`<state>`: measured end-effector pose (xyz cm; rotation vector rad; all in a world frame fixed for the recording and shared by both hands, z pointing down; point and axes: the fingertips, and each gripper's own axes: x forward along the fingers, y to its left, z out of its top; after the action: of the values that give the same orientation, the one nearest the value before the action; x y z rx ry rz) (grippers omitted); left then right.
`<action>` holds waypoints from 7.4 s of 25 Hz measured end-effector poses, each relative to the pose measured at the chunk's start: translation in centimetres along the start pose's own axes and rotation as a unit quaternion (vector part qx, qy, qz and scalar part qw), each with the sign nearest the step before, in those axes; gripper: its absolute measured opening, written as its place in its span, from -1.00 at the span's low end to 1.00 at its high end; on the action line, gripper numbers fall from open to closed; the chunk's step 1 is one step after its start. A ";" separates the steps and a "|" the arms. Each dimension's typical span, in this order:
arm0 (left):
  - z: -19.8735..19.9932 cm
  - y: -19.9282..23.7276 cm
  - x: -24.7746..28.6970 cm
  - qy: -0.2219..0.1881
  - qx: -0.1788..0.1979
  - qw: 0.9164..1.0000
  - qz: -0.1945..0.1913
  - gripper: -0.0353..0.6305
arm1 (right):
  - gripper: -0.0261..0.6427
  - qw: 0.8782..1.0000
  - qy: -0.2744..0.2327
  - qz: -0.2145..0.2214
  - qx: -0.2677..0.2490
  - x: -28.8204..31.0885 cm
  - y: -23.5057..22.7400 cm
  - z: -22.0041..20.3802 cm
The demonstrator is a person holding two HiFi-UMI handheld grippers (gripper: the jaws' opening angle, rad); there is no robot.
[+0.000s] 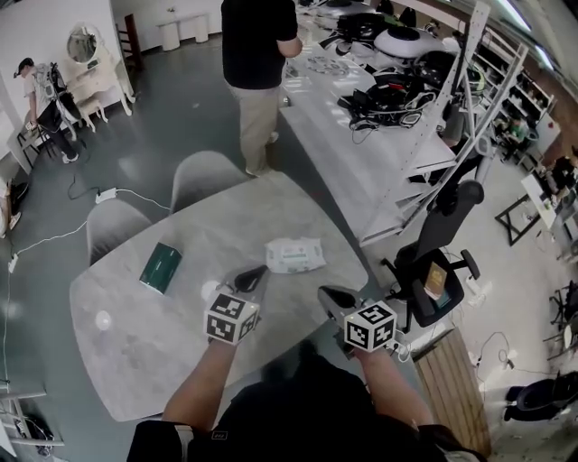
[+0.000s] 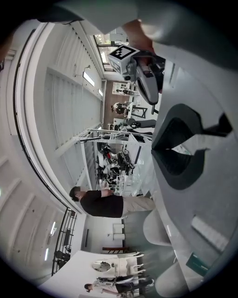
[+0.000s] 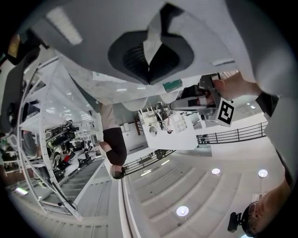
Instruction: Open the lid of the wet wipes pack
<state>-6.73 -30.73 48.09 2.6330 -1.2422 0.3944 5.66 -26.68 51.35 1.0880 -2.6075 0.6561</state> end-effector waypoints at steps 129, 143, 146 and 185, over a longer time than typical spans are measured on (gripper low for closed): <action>-5.7 7.6 9.3 0.093 0.001 0.994 0.054 -0.70 | -0.91 0.997 0.039 -0.036 -0.051 7.2 -9.0 -1.8; -4.6 3.0 -0.6 0.030 -0.037 0.998 0.035 -0.75 | -0.91 0.996 -0.037 -0.034 -0.072 -0.7 -1.7 1.8; -3.5 2.4 -1.2 0.021 -0.035 0.998 0.043 -0.76 | -0.91 0.995 -0.050 -0.027 -0.079 -1.5 -2.2 3.1; 3.4 2.0 -3.1 -0.058 -0.026 0.992 0.111 -0.82 | -0.92 0.985 -0.134 -0.007 -0.107 -6.2 -3.1 10.3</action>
<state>-9.61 -30.76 44.03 2.5135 -1.5660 0.2412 11.75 -29.92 40.95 1.1959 -2.8093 0.2291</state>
